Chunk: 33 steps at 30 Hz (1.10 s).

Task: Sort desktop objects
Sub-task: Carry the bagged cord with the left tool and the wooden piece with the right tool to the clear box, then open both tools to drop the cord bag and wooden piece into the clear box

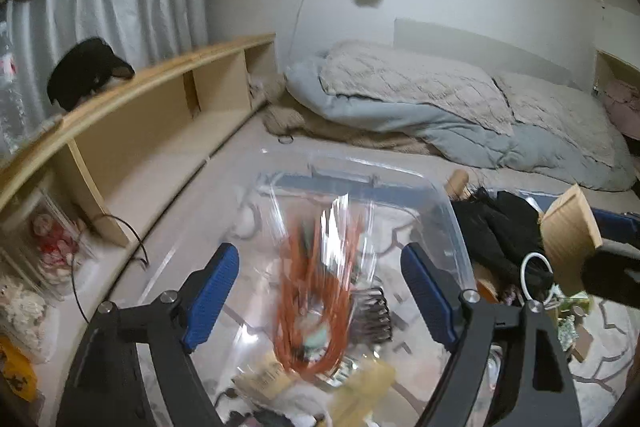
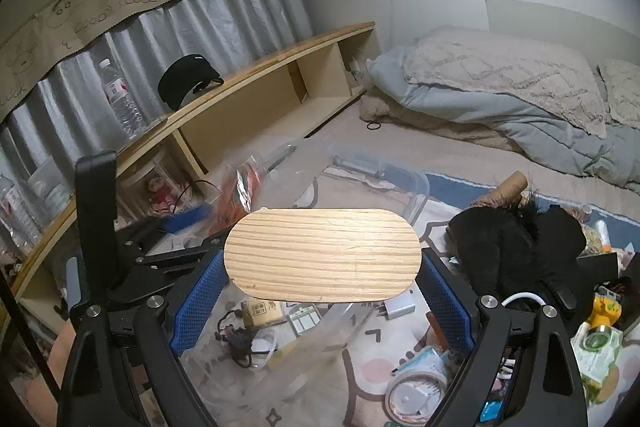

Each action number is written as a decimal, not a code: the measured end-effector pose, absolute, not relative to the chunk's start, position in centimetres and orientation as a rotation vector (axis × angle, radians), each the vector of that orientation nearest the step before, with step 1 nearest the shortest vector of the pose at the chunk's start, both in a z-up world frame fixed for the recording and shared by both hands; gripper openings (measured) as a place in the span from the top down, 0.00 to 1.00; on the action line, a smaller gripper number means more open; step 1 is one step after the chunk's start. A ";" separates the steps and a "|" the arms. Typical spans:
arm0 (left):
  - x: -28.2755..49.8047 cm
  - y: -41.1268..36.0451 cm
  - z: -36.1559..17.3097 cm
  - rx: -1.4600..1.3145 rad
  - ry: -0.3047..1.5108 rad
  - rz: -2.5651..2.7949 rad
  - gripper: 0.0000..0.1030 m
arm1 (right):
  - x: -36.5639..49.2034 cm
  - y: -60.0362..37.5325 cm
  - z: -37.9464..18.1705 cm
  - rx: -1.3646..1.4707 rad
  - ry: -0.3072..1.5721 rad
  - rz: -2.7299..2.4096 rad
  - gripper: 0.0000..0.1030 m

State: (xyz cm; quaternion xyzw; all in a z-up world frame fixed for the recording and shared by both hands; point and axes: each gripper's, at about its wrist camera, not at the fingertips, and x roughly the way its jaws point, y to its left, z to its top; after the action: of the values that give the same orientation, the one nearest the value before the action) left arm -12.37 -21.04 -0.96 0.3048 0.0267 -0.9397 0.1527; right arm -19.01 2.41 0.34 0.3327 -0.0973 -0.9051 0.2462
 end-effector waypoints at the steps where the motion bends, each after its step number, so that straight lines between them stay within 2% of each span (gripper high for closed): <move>1: -12.4 -21.1 -0.9 0.879 0.076 -2.699 0.19 | -19.0 2.3 0.2 0.911 -0.263 -2.465 0.09; 23: -8.0 -23.7 -1.2 0.926 0.149 -2.699 0.19 | -19.2 -1.5 -0.7 0.946 -0.176 -2.393 0.09; 26: -6.8 -25.0 -0.6 0.879 0.147 -2.665 0.11 | -19.3 -2.9 -1.0 0.956 -0.134 -2.385 0.09; 31: -5.0 -27.1 -0.2 0.813 0.146 -2.618 0.11 | -20.3 -6.1 -2.7 1.035 -0.065 -2.351 0.09; 33: -4.3 -27.7 -0.2 0.793 0.130 -2.591 0.07 | -20.6 -7.6 -3.5 1.074 -0.002 -2.355 0.09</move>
State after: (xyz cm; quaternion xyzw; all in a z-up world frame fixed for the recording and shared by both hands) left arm -4.35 -27.67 -0.21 0.2858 0.0470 -0.9331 0.2129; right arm -20.64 -7.65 -3.53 0.3993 -0.0007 -0.8752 0.2731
